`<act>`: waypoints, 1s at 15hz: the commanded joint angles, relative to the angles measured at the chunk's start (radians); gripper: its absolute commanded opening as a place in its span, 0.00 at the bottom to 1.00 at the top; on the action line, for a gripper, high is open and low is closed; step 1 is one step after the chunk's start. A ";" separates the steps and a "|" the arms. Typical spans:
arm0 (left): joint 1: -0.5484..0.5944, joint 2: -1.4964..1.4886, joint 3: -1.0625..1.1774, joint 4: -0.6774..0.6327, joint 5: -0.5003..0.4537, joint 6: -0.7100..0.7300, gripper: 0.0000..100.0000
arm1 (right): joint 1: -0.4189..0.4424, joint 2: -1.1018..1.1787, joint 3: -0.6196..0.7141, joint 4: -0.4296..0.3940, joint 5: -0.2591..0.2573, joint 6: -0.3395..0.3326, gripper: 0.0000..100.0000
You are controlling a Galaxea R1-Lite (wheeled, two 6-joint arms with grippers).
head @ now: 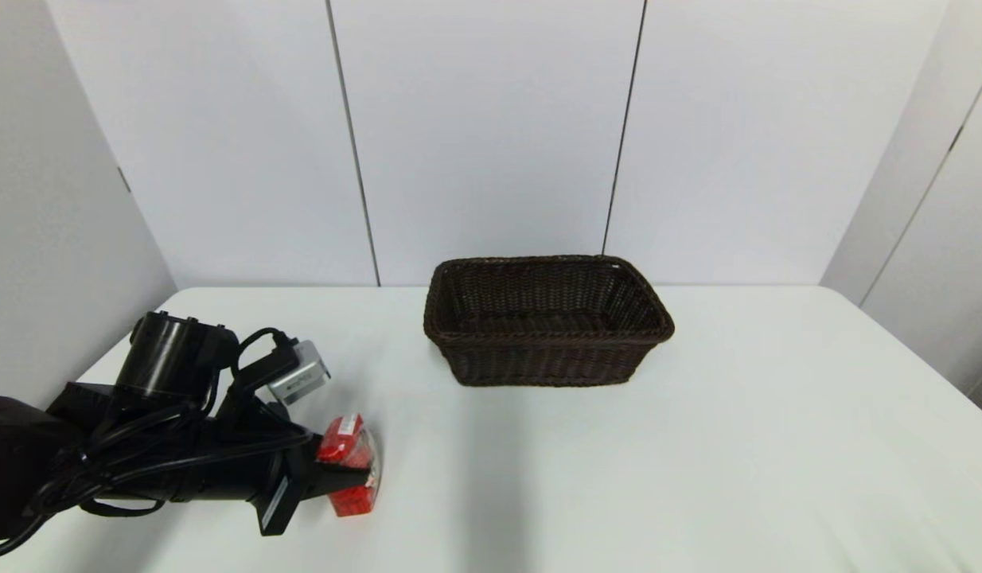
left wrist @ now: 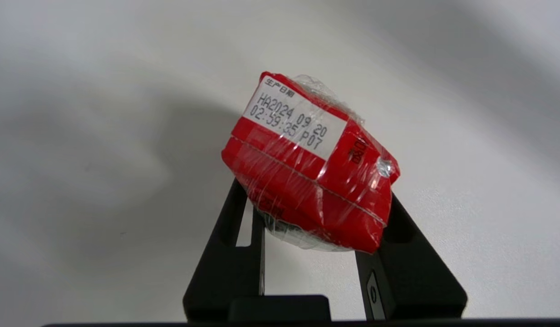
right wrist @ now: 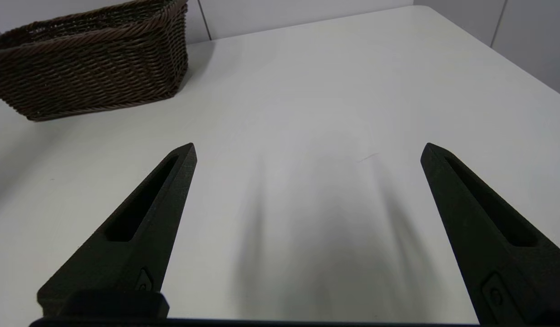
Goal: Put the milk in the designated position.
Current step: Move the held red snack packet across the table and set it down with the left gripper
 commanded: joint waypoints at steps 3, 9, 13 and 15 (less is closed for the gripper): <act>0.013 -0.123 -0.066 -0.002 0.011 -0.008 0.00 | 0.000 0.001 0.000 0.000 0.000 0.001 1.00; -0.186 -0.036 -0.285 0.151 0.011 -0.021 0.00 | 0.000 0.001 0.000 0.000 0.000 0.001 1.00; -0.329 0.099 -0.420 0.177 0.012 -0.034 0.00 | 0.000 0.001 0.000 0.000 0.000 0.001 1.00; -0.369 0.173 -0.486 0.176 0.014 -0.034 0.00 | 0.000 0.001 0.000 0.000 0.000 0.001 1.00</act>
